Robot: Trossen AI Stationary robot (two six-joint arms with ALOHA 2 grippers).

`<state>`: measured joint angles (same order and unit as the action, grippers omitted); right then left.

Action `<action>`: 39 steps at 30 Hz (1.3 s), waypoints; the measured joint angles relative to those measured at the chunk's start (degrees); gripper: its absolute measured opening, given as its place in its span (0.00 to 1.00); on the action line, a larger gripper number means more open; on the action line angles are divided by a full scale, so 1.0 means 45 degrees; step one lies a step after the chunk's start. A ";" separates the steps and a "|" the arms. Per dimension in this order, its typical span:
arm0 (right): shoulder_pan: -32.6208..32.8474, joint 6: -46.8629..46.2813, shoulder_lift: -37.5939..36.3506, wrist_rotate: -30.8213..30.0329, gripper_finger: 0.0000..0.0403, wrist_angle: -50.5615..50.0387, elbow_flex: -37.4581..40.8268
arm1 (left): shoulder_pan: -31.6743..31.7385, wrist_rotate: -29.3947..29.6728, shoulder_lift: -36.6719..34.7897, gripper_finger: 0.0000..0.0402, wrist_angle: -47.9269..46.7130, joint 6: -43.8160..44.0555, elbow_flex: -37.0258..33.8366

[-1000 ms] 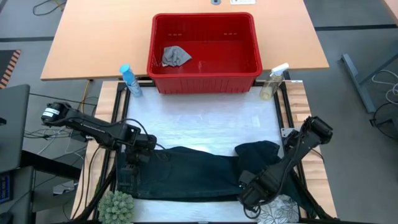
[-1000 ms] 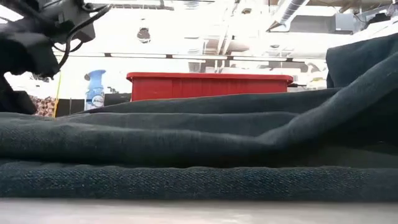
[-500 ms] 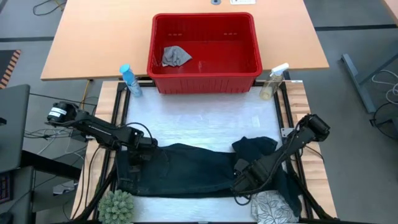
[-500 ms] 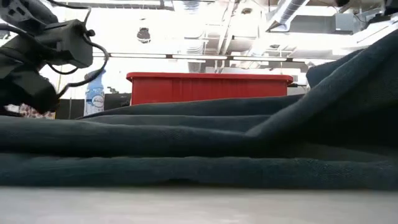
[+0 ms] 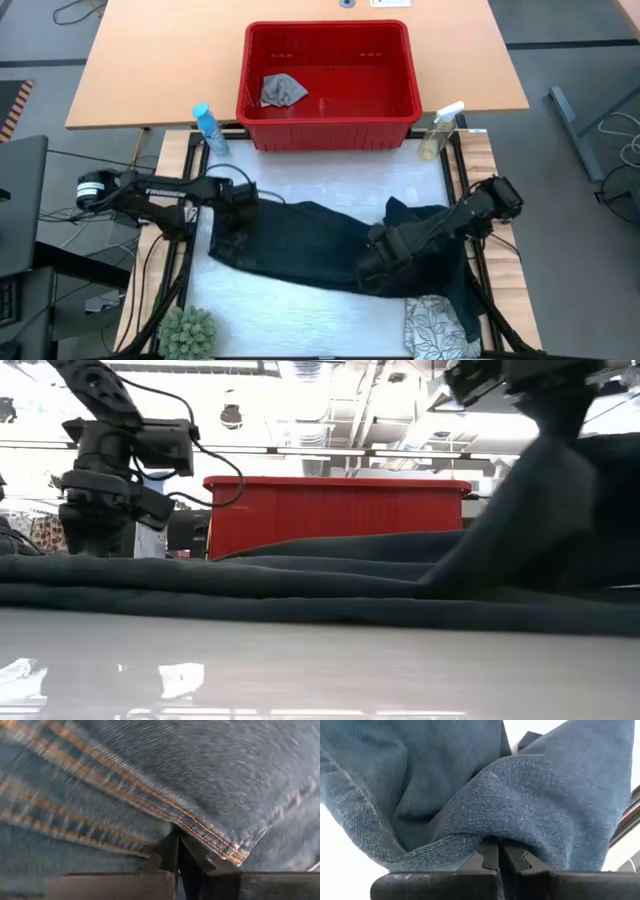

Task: Fold laundry
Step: Fold the dark blue pants

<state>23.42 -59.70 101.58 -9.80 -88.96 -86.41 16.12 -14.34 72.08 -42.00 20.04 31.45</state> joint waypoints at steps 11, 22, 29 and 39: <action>-0.0661 0.0986 0.0000 -0.0987 0.05 0.0924 -0.0002 | 0.1494 -0.0601 -0.0859 0.00 -0.4048 -0.0889 0.3561; -0.0743 0.0704 0.0000 -0.1243 0.05 0.1433 0.0000 | -0.0539 -0.0643 -0.1940 0.00 -0.1581 -0.0329 0.2732; -0.0525 0.0895 0.0005 -0.0805 0.05 0.1644 -0.0005 | -0.2080 -0.2326 -0.1940 0.00 0.1885 0.1657 0.0527; 0.1103 0.0267 0.0005 0.0274 0.05 0.2160 -0.0005 | -0.4298 -0.1763 -0.1950 0.00 0.1941 0.2789 -0.1086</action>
<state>28.38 -58.50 101.60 -8.57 -79.24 -86.43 -3.22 -22.28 63.31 -33.27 32.60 26.56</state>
